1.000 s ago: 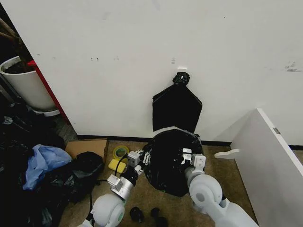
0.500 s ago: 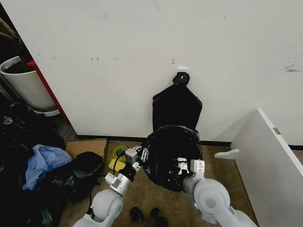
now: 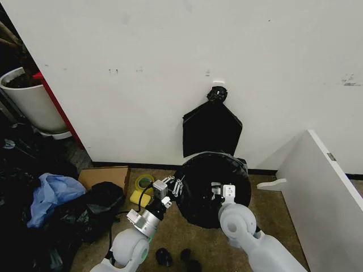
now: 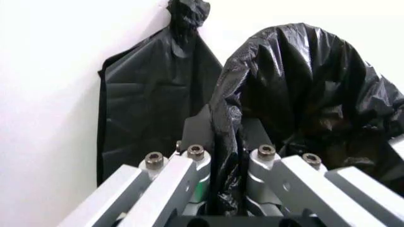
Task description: Place the garbage bag over the trash bin.
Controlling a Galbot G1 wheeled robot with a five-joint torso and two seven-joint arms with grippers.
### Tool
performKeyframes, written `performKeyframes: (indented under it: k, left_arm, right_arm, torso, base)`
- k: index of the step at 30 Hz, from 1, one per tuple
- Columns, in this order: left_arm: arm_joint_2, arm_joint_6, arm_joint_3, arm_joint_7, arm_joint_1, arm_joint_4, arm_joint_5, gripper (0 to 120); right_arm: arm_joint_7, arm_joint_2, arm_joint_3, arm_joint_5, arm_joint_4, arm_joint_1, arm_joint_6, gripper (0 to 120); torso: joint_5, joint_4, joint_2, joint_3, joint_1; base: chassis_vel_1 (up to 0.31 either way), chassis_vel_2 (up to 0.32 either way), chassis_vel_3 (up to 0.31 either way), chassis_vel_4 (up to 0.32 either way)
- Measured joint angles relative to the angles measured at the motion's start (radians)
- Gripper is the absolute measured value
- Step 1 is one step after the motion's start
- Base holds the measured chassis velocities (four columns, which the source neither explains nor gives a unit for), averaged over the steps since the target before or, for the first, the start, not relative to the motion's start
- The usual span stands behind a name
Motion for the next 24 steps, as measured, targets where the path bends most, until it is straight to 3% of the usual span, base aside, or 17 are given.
performKeyframes:
  k: [11,16,24]
  left_arm:
    - [0.005,0.001,-0.004,-0.002,-0.008,0.017,0.000,4]
    - [0.003,0.024,0.011,-0.010,0.000,0.013,-0.004,4]
    - [0.003,0.038,0.005,-0.011,0.011,-0.011,-0.017,4]
  right_arm:
    - [-0.028,-0.022,0.020,-0.024,0.123,-0.039,0.029,0]
    - [-0.079,0.022,-0.011,-0.156,0.015,0.011,0.112,0]
    - [-0.066,0.061,0.004,-0.215,-0.127,0.077,0.145,0]
  torso:
    - [-0.0002,-0.0002,0.000,0.000,0.000]
    - [0.0000,-0.0001,0.000,0.000,0.000]
    - [0.0000,0.0000,0.000,0.000,0.000]
  base:
    - [0.000,0.000,0.000,0.000]
    - [0.000,0.000,0.000,0.000]
    - [0.000,0.000,0.000,0.000]
